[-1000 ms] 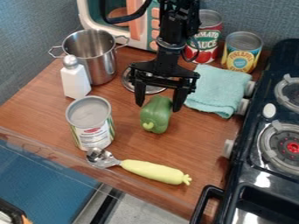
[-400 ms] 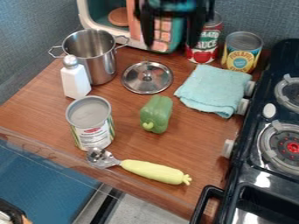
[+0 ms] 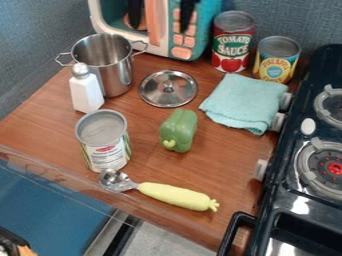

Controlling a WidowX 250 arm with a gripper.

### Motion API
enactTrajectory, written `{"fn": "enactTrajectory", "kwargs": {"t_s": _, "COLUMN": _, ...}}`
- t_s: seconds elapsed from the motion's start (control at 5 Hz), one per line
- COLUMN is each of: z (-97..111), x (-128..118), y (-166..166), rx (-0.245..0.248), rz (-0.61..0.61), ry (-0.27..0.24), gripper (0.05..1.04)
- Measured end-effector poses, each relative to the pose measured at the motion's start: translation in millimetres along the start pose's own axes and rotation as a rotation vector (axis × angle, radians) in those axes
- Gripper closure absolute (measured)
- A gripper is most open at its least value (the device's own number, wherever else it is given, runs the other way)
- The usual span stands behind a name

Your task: Take the green pepper on the pot and put it on the table

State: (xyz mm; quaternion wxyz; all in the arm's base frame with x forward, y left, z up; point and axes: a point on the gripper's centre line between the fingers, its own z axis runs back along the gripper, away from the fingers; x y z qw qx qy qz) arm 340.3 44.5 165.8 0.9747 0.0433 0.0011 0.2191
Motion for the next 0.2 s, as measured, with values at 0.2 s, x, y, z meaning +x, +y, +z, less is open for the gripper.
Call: {"fn": "enactTrajectory", "kwargs": {"t_s": 0.2, "z": 3.1, "x": 5.2, "y": 12.1, "rx": 0.111, "rz": 0.026, "ry": -0.016, "gripper": 0.083}}
